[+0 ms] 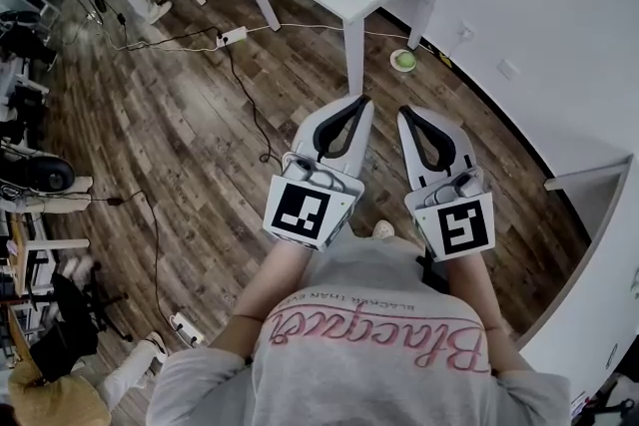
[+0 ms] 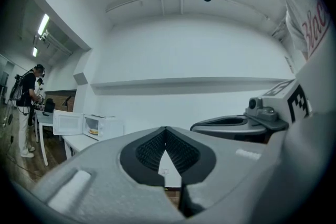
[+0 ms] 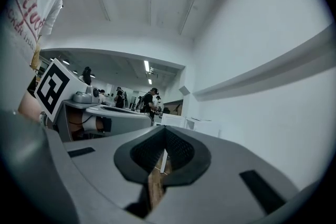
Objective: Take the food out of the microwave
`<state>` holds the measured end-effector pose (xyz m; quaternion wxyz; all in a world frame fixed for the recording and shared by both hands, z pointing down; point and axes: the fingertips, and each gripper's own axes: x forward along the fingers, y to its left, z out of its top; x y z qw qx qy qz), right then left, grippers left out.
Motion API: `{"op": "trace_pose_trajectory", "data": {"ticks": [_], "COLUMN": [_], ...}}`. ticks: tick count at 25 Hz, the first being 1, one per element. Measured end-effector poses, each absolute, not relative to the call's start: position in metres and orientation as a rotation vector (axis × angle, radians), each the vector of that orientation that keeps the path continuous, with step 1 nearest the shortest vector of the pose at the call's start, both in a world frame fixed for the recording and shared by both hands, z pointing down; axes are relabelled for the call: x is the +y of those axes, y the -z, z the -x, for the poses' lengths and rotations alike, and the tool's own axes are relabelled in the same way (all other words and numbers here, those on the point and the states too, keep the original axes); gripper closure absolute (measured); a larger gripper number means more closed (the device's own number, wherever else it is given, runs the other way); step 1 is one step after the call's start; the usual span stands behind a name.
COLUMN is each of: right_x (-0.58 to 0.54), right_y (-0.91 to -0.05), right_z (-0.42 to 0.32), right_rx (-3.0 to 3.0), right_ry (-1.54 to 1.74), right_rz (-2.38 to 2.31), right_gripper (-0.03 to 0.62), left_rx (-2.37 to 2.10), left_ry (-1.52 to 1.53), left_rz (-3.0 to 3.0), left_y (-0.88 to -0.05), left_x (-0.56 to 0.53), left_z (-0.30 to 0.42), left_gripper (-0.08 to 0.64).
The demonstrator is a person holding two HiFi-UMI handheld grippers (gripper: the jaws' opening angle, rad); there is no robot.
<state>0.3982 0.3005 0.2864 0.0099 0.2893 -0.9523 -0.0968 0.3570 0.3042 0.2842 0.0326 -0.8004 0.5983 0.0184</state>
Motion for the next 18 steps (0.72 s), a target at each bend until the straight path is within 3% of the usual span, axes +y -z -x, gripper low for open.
{"op": "trace_pose_trajectory", "data": {"ticks": [18], "right_x": [0.268], "right_y": [-0.282], "right_z": [-0.241], "right_rx": [-2.936], "right_ry": [0.369], "right_rz": [-0.771], "right_gripper": [0.583], "left_rx": [1.912], "left_ry": [-0.135], "left_rz": [2.453], "left_y": [-0.285], "left_x": [0.274], "left_z": [-0.202], "left_gripper": [0.555]}}
